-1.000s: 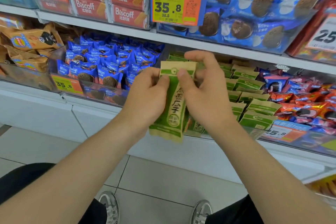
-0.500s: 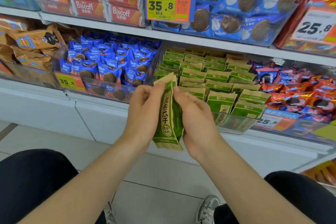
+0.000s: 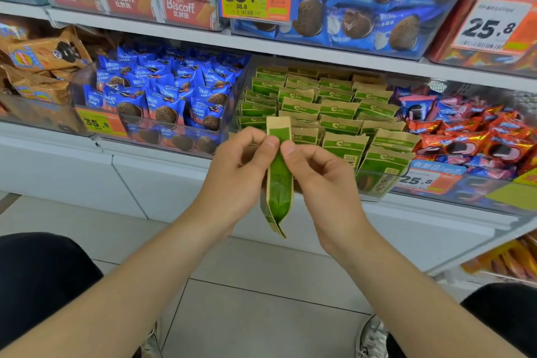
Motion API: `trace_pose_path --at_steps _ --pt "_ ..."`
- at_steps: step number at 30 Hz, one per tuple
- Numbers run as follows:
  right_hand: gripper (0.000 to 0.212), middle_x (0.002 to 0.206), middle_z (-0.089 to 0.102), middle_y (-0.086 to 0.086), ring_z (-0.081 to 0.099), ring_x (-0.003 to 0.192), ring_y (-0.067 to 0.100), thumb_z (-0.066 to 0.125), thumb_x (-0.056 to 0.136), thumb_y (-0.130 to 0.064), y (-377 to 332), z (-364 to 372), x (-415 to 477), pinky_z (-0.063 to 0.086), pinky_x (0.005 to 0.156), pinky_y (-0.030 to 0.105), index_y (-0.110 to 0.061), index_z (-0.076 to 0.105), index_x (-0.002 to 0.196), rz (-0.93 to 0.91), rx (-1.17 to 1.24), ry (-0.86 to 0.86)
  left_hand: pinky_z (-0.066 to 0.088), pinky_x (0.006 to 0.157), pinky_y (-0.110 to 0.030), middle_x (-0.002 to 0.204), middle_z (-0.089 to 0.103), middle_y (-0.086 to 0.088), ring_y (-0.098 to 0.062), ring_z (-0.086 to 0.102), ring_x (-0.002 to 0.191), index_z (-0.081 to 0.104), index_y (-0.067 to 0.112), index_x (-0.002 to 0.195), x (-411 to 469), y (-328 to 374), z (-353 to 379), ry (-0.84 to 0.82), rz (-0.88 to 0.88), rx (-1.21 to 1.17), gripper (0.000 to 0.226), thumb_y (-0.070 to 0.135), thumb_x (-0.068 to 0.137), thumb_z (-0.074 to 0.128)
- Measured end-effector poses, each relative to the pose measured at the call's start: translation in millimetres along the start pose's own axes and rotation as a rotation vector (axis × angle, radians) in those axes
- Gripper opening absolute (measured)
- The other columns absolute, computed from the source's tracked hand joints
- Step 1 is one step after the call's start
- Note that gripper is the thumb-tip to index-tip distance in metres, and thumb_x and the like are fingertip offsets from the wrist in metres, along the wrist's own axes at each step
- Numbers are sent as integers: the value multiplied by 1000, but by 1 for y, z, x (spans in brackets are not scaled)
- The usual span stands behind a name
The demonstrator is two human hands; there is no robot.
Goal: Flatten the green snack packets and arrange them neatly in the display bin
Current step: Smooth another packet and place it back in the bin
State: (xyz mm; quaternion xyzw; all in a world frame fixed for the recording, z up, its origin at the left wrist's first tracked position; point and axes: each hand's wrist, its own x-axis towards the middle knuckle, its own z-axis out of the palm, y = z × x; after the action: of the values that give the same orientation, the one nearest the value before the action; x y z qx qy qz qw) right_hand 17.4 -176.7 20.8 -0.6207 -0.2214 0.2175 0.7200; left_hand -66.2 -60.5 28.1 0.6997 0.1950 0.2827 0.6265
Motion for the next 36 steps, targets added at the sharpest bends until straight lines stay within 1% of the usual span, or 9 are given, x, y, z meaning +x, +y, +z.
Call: trace_pose_path --at_steps 4,7,13,16,19,21,28,32,36 --pt "22 102 76 3 73 90 13 77 96 -25 1 -1 -13 61 84 31 -14 73 114 31 -173 -116 58 78 -69 91 69 -29 -48 67 85 62 6 96 -6 -3 -6 87 58 -6 24 25 111 57" --pt "27 117 73 -3 76 96 14 78 94 -38 8 0 -25 63 87 36 -34 67 118 141 -235 -216 60 78 -67 90 70 -25 -40 70 83 60 0 98 -10 -7 -7 184 28 -71 31 27 111 56" --pt "53 95 67 26 67 93 47 76 92 -54 15 7 -24 56 83 66 -7 53 89 -73 -162 37 65 91 -50 98 77 -19 -26 78 98 64 -11 96 -20 -3 -4 69 -84 -132 49 36 105 64" --pt "61 80 59 27 60 79 46 65 95 -62 11 4 -20 56 73 65 -2 59 86 -145 -185 65 63 94 -50 100 80 -3 -21 77 99 74 3 87 -30 -8 -5 1 0 0 30 30 100 74" --pt "55 62 59 9 53 60 30 62 102 -56 10 2 -19 54 63 53 -6 65 79 -182 -201 43 60 90 -31 102 80 3 -13 77 100 76 8 84 -36 -16 -6 -16 66 54 14 13 96 78" --pt "52 63 63 10 58 59 30 66 101 -52 10 2 -18 55 64 49 -5 67 77 -180 -190 49 61 86 -29 97 80 3 -12 77 96 75 5 84 -37 -18 -5 -24 75 74 14 7 98 73" --pt "60 80 67 35 63 79 58 72 91 -57 11 -2 -14 54 70 74 1 70 77 -179 -126 75 64 87 -36 101 75 -14 -22 77 98 58 -2 91 -36 -9 -10 -156 4 -69 16 1 107 56" --pt "54 103 78 18 77 95 36 74 89 -53 11 -5 -14 64 86 56 -3 71 109 -39 -39 124 63 89 -37 106 73 -23 -23 75 104 48 -7 97 -32 -8 -14 -183 -46 -180 16 3 110 49" --pt "39 119 79 6 70 100 17 56 107 -44 3 -11 -12 51 87 36 -14 71 127 175 81 -1 64 90 -41 112 77 -20 -29 76 109 54 0 94 -30 -4 -17 -200 -166 -284 17 4 110 49"
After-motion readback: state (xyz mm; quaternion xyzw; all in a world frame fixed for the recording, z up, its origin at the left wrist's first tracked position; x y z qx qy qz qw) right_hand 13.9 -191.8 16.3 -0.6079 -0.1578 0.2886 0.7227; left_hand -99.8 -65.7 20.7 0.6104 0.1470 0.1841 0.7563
